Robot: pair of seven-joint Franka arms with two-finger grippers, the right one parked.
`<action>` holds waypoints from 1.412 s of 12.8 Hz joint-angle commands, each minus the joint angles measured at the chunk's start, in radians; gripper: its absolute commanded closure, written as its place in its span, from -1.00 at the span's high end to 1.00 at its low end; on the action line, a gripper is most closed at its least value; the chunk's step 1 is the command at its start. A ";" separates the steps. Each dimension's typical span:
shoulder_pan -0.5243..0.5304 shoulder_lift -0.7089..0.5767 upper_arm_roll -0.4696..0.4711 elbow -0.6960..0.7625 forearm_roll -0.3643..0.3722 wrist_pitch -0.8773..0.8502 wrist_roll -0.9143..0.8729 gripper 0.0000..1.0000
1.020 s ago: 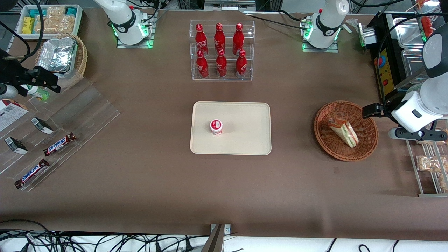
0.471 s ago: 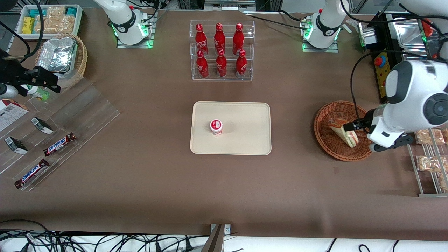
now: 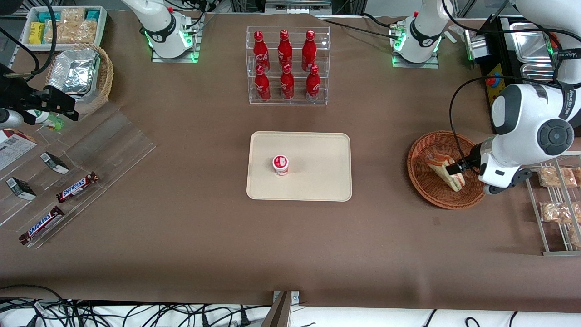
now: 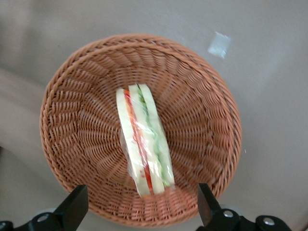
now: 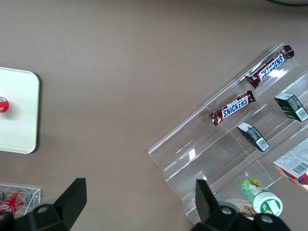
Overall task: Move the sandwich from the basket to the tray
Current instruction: 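Close the left gripper on the wrapped sandwich's upright edge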
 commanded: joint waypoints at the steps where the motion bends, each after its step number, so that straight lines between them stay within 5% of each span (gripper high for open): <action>1: 0.001 -0.046 -0.006 -0.110 0.000 0.120 -0.101 1.00; 3: -0.010 -0.037 -0.009 -0.127 0.003 0.171 -0.196 1.00; 6: -0.016 -0.019 -0.015 -0.142 0.154 0.205 -0.308 1.00; 18: -0.038 0.037 -0.023 -0.177 0.159 0.295 -0.362 1.00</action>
